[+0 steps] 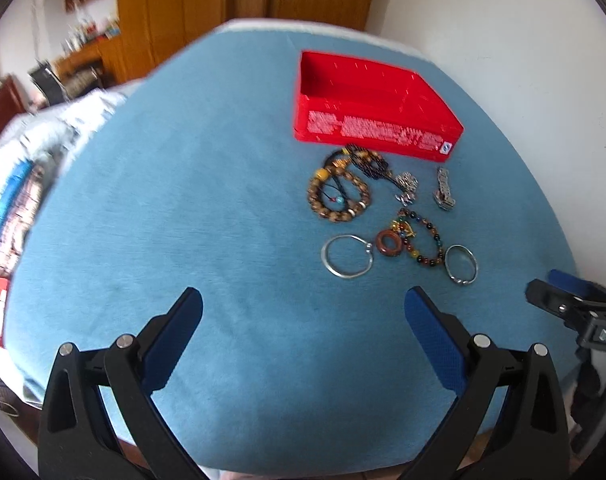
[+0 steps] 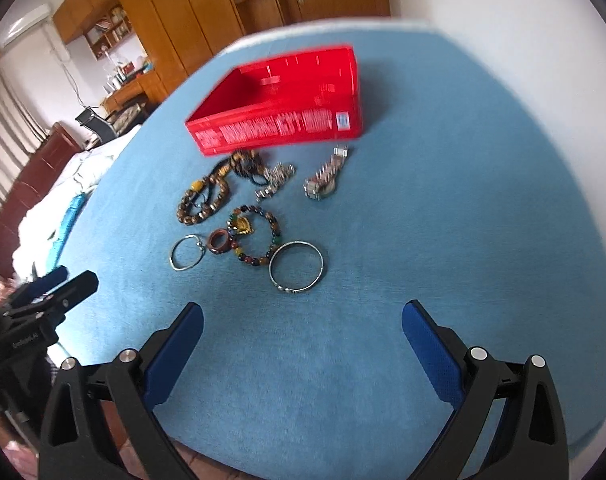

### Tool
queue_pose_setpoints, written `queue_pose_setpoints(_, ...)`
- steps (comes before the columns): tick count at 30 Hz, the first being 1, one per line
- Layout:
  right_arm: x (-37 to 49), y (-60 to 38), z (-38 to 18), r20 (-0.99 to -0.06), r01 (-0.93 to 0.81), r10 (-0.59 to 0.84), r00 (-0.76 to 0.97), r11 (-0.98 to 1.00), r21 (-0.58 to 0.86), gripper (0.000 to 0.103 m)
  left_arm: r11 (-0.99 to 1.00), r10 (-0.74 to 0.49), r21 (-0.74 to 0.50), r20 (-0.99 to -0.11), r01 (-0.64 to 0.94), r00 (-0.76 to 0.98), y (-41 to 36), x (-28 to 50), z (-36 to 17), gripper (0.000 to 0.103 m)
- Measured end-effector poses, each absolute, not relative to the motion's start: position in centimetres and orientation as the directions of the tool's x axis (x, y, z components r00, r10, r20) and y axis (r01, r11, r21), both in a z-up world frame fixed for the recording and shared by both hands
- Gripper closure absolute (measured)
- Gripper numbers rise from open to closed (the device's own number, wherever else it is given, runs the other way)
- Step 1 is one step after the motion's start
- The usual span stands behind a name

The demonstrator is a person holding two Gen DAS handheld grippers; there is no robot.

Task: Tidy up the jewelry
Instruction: 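Close the left tool on one silver bangle while the right tool grasps the other bangle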

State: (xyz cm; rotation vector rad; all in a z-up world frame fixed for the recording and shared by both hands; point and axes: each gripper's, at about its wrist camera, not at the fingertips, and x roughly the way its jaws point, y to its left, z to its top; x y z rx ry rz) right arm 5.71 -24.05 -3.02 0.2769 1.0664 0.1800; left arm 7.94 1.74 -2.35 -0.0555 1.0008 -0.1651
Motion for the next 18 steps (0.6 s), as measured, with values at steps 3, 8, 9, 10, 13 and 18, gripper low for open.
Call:
queue_pose_setpoints(3,7.5,-24.2,-4.1,-0.851,-0.026,0.336,0.403,0.934,0.356,0.004,0.980,-0.188,-0.139,-0.872,0.140,0.452,1.2,10.2,-3.5,0.005)
queue_pose_setpoints(8,9.6,-23.3,-5.7,-0.882,-0.054,0.351,0.313,0.934,0.353,0.022,0.978,-0.177,-0.128,-0.923,0.162,0.341,-0.2,12.8,-5.8,0.026)
queue_pose_setpoints(9,10.0,-23.1,-6.0,-0.889,-0.058,0.345,0.301,0.937,0.344,0.022,0.978,-0.174,-0.124,-0.929,0.167,0.326,-0.5,13.1,-6.2,0.026)
queue_pose_setpoints(10,10.3,-23.1,-6.3,-0.897,-0.059,0.333,0.292,0.942,0.331,0.022,0.978,-0.166,-0.116,-0.935,0.171,0.314,-0.7,13.5,-6.6,0.026)
queue_pose_setpoints(13,11.2,-23.2,-7.2,-0.912,-0.048,0.313,0.264,0.949,0.312,0.023,0.979,-0.139,-0.087,-0.946,0.185,0.292,-1.5,14.5,-7.7,0.026)
queue_pose_setpoints(18,12.1,-22.8,-8.1,-0.927,-0.057,0.291,0.238,0.957,0.285,0.026,0.977,-0.106,-0.048,-0.955,0.207,0.277,-2.5,15.4,-8.7,0.026)
